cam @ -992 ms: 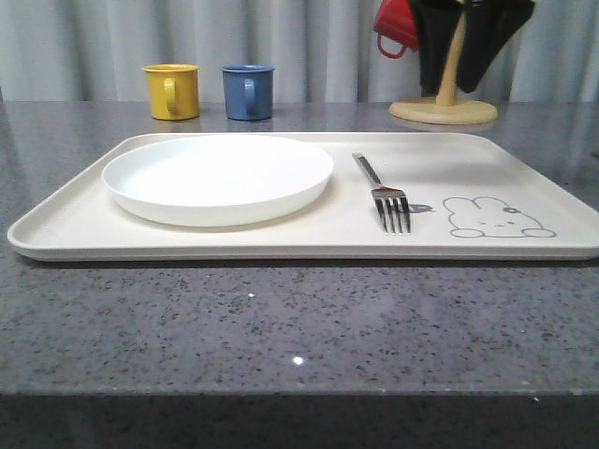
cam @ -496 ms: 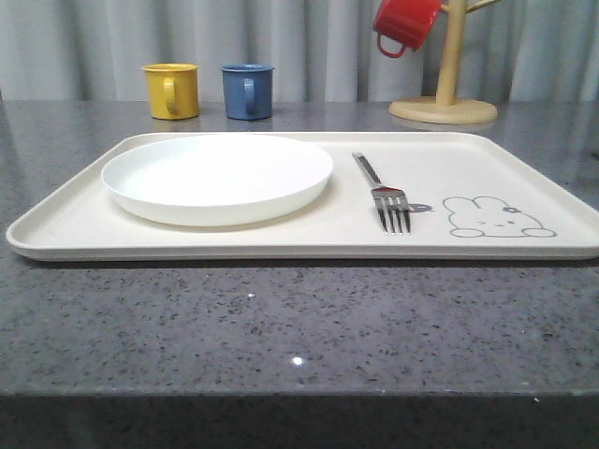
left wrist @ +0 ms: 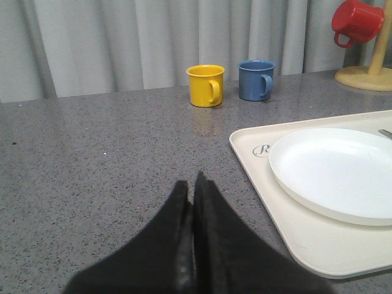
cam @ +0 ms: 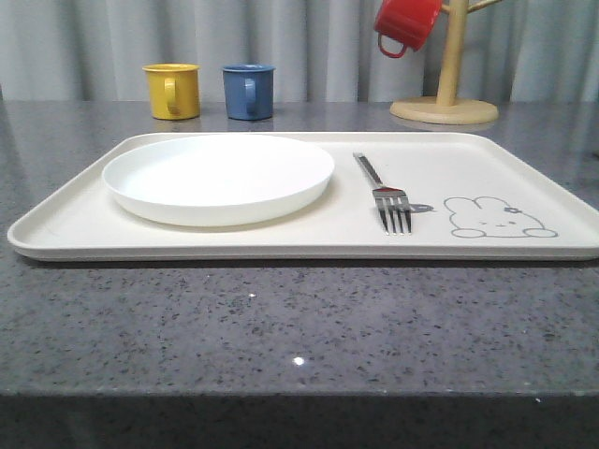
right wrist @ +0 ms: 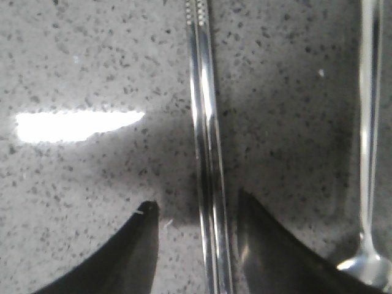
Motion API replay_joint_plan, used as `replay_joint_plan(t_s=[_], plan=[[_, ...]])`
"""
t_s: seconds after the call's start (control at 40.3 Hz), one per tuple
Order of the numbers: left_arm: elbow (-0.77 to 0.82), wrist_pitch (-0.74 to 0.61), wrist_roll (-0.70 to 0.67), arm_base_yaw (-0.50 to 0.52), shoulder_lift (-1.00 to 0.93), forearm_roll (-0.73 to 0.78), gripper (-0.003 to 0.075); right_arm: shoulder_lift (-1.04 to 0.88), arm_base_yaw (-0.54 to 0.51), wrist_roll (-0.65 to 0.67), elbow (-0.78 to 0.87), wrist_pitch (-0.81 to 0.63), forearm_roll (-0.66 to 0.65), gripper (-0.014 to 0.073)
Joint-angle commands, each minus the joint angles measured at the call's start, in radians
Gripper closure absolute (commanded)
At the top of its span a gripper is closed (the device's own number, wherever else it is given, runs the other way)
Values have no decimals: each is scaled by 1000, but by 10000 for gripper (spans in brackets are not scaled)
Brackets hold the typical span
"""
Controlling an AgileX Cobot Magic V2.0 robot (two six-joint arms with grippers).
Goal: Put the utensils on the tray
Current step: 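Release the fork and raise the right gripper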
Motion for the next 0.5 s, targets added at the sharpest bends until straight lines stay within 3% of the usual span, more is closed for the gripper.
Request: replay_joint_plan(t_s=[0.0, 0.471], plan=[[-25, -88, -6, -5, 10, -14, 738, -34, -7, -14, -22, -27, 3, 254], [-25, -88, -6, -5, 10, -14, 738, -17, -7, -14, -22, -37, 10, 341]])
